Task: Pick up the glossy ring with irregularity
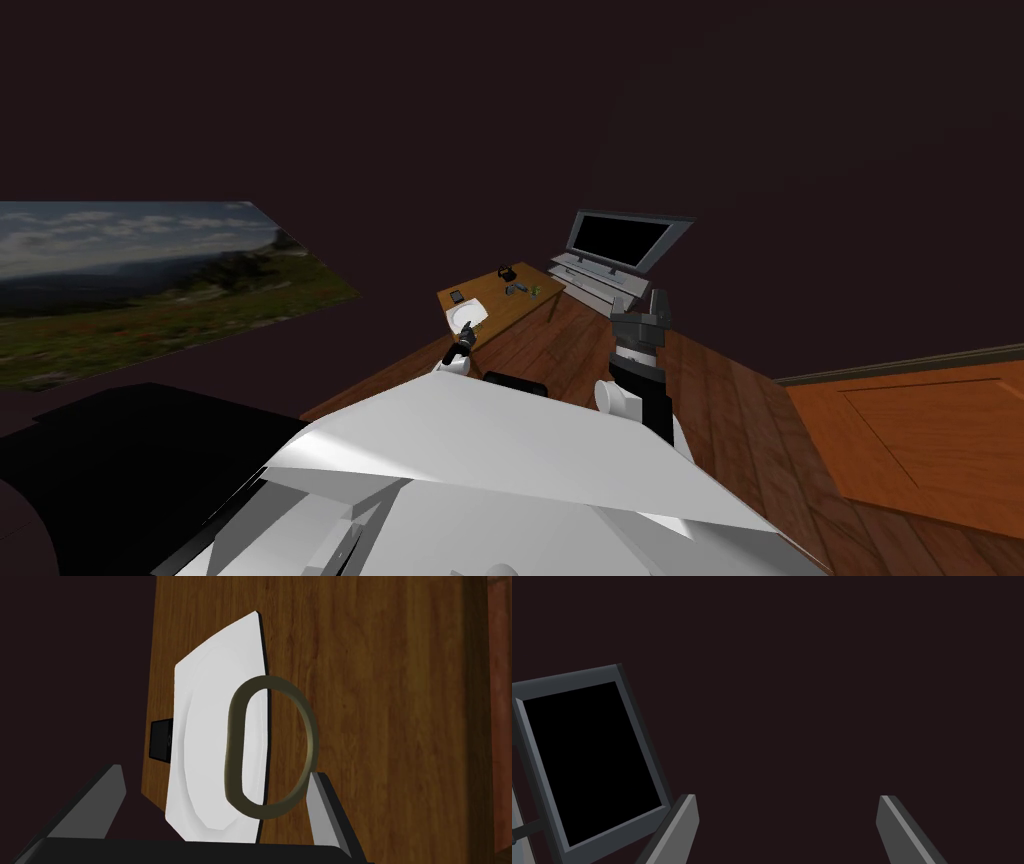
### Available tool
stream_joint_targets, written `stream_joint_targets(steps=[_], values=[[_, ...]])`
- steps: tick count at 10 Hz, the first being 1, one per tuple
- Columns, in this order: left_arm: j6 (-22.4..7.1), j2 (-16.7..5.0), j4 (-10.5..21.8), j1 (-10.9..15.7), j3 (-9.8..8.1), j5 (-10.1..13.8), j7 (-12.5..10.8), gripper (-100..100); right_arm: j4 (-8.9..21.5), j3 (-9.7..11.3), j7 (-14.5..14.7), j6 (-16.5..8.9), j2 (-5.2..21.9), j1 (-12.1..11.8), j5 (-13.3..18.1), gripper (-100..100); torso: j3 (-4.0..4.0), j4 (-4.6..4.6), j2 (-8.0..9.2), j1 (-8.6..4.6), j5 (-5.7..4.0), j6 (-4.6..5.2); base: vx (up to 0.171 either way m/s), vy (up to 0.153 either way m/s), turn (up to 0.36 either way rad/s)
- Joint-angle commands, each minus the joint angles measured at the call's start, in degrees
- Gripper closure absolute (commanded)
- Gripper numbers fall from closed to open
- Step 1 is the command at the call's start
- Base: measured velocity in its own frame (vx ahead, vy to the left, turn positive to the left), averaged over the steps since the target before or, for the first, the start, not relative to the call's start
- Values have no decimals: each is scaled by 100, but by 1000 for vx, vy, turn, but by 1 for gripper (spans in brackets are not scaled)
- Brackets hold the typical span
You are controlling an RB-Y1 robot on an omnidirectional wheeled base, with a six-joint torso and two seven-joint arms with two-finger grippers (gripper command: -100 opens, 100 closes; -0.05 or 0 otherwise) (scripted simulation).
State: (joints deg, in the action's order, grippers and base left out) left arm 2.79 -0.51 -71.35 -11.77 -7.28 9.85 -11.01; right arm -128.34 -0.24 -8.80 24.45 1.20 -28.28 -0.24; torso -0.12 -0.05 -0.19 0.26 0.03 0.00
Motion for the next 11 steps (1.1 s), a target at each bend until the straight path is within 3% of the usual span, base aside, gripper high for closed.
stream_joint_targets(steps=[1,2,4,5,9,10,11], values=[[0,0,0,0,0,0,0,0,0,0,0,0,0,0,0,0,0,0,0,0,0,0,7,8,-2],[131,10,161,50,-3,-7,10,-100,0,0,0,0,0,0,0,0,7,3,11,-13,-3,0,65,31,3],[135,25,185,63,-11,-15,18,-100,0,0,0,0,0,-1,0,0,-9,-2,-18,-9,-2,0,81,21,-3],[154,26,196,67,-11,-15,20,100,0,0,0,0,0,0,0,0,-3,-1,-4,-15,-4,0,8,3,0],[151,26,194,68,-12,-14,18,100,0,1,0,0,-1,1,0,0,11,4,19,-22,-6,1,0,0,0],[151,26,194,68,-12,-14,17,0,0,1,0,0,-1,1,0,0,12,4,20,-22,-6,1,0,0,0],[23,0,26,8,-1,-1,2,100,0,1,0,0,-1,1,0,0,12,4,20,-22,-6,1,-83,-27,-4]])
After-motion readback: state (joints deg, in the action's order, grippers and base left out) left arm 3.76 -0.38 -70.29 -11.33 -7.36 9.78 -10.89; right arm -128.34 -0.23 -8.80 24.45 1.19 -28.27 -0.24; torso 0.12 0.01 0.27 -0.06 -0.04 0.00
